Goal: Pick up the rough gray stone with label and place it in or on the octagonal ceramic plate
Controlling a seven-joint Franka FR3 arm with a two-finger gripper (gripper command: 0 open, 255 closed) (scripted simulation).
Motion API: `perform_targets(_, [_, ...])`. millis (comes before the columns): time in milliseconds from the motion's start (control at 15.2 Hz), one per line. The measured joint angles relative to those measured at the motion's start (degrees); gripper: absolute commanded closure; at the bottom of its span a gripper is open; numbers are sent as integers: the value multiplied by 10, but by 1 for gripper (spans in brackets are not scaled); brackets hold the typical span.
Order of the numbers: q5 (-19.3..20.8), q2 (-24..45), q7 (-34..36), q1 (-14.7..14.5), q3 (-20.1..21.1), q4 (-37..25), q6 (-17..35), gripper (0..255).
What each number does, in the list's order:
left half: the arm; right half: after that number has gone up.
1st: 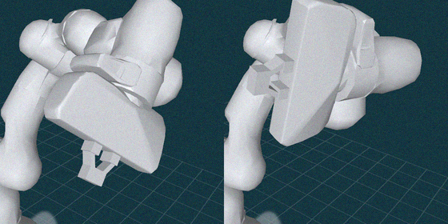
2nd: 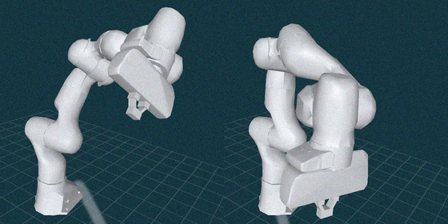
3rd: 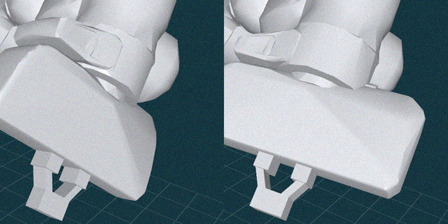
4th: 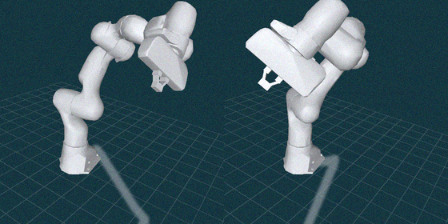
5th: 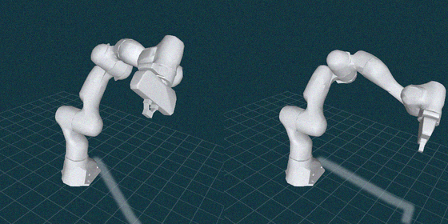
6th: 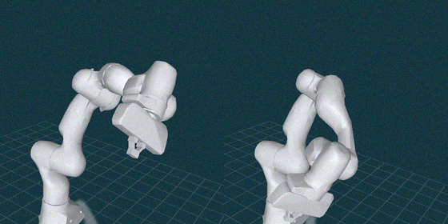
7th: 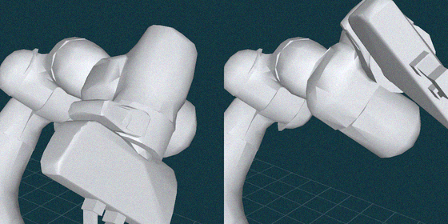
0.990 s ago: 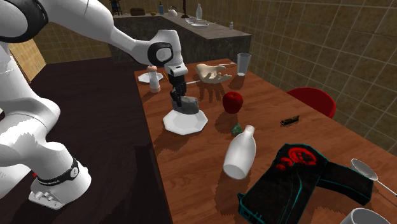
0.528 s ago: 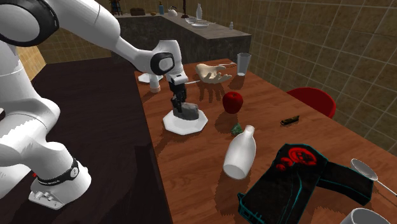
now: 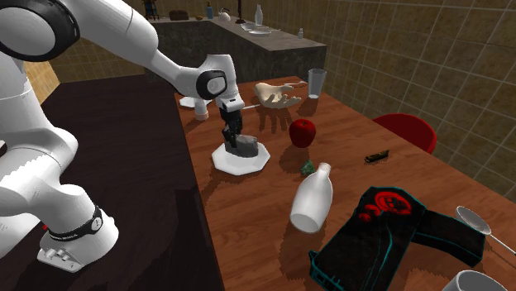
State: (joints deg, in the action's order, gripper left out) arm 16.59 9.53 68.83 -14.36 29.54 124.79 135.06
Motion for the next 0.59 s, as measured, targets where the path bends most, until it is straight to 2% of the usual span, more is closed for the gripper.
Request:
perform_targets(396, [0,0,0,0,0,0,0,0])
perform_targets(594, [-27,-30,-18,3,8,-10,-34,0])
